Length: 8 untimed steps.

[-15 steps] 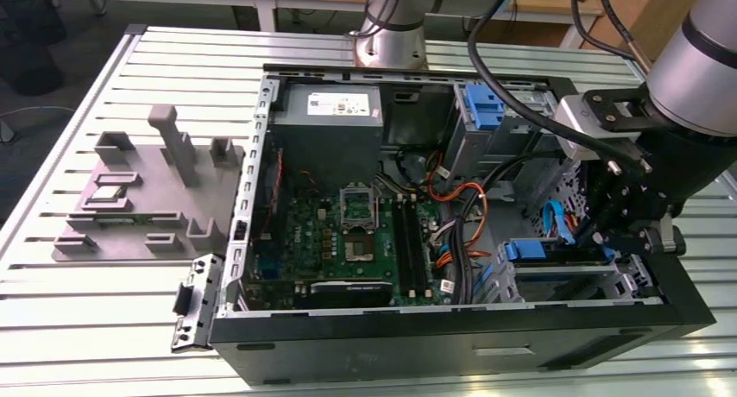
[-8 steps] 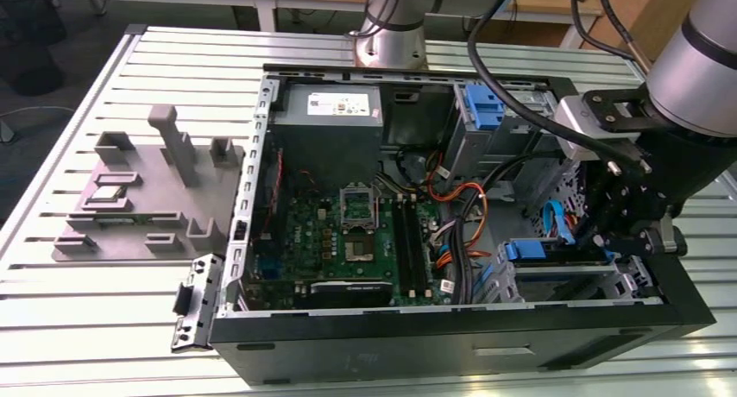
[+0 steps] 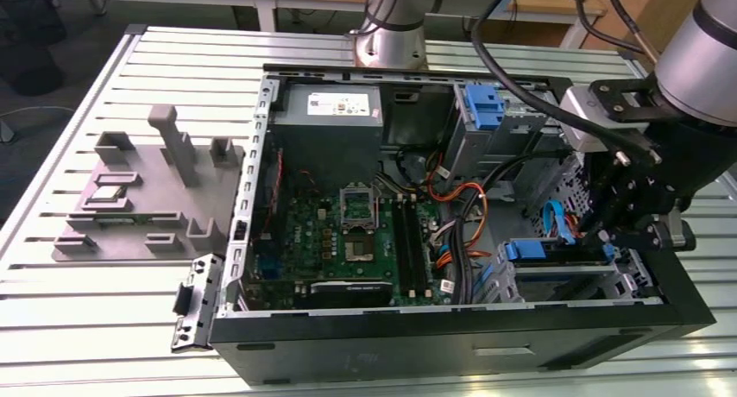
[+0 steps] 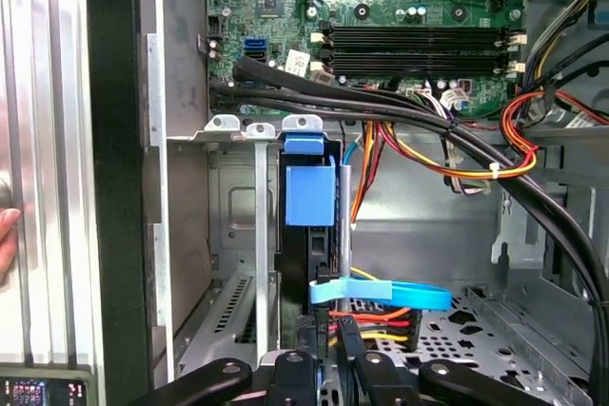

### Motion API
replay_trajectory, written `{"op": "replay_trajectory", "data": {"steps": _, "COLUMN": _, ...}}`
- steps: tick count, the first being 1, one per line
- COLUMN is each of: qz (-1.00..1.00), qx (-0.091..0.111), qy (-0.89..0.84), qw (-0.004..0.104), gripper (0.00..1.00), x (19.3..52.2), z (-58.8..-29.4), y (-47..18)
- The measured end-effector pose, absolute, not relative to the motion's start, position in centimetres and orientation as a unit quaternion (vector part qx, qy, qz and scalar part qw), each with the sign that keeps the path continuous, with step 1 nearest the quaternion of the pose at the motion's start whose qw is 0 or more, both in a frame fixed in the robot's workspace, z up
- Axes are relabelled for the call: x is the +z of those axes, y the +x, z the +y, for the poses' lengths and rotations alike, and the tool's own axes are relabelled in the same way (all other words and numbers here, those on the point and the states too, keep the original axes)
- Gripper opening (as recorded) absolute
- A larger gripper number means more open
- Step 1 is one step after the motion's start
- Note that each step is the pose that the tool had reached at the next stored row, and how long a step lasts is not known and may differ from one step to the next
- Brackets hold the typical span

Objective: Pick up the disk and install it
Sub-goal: 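Insert the second disk wire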

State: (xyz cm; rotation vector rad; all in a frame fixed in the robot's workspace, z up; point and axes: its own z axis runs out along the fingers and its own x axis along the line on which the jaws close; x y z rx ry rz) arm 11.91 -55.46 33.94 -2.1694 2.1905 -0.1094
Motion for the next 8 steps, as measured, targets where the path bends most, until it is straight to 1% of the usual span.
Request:
{"op": "replay_trajectory", "data": {"steps": 3, "qz": 0.71, "qx": -0.035, "qy": -0.703, "qw": 0.029, "gripper": 0.24, "x": 34.06, "z": -55.42, "y": 11.91}}
{"op": "replay_trajectory", "data": {"steps": 8, "qz": 0.71, "qx": -0.028, "qy": -0.703, "qw": 0.036, "gripper": 0.24, "x": 33.99, "z": -55.29, "y": 11.91}}
